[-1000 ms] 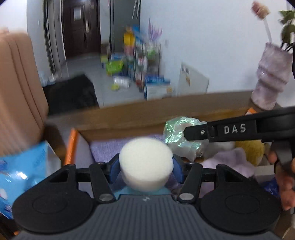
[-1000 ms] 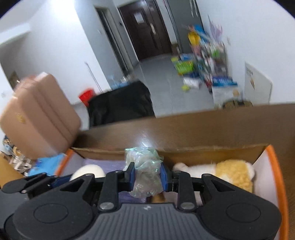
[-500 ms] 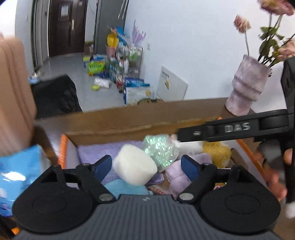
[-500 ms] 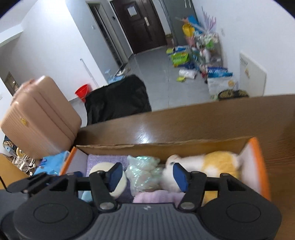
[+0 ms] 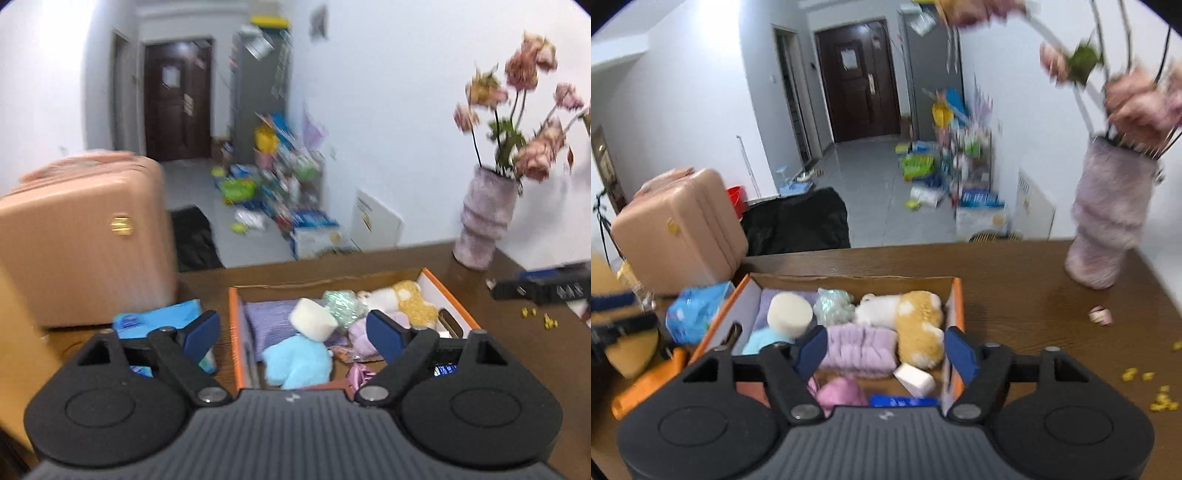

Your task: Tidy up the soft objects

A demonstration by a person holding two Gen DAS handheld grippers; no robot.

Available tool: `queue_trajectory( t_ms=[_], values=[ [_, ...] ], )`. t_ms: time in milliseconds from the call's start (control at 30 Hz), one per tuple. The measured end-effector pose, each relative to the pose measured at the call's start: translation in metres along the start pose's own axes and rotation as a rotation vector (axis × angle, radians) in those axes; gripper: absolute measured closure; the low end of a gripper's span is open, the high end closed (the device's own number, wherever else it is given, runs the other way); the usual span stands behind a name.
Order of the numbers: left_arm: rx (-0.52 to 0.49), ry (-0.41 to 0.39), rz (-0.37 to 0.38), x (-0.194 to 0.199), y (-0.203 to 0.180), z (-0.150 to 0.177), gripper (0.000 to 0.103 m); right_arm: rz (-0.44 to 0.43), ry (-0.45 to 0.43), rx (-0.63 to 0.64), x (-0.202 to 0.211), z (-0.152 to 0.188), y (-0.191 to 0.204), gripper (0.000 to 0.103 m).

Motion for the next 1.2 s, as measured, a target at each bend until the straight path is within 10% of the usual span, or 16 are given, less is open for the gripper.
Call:
queue_trajectory(
  t_ms=[100,300,800,1200],
  values=[
    [0.012,-0.107,-0.116,0.042,0.002,0.035,0.004,0.040,-0.122,0.087,0.039,0.038,0.022,0.017],
    [0.081,-0.210,-0.095,0.120,-0.001,0.116,0.000,0.059,-0.271,0.164,0.099,0.121,0.060,0.012],
    [0.078,-0.274,-0.136,0.290,0.014,0.277,0.000,0.030,-0.329,0.098,0.216,0.322,0.154,0.005],
    [0.109,-0.261,-0.139,0.365,0.029,0.331,0.000,0.003,-0.333,0.116,0.286,0.399,0.200,0.002]
  ],
)
Point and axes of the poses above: each gripper's, at about its wrist camera, not at the fingertips, and x roughly against the way its jaws point, y to its left, z to its underside, the point moved 1 cm from there along -x, roughly the way its jaws point, and after that the axes turned 14 degrees about -z, right-handed, at the moved point
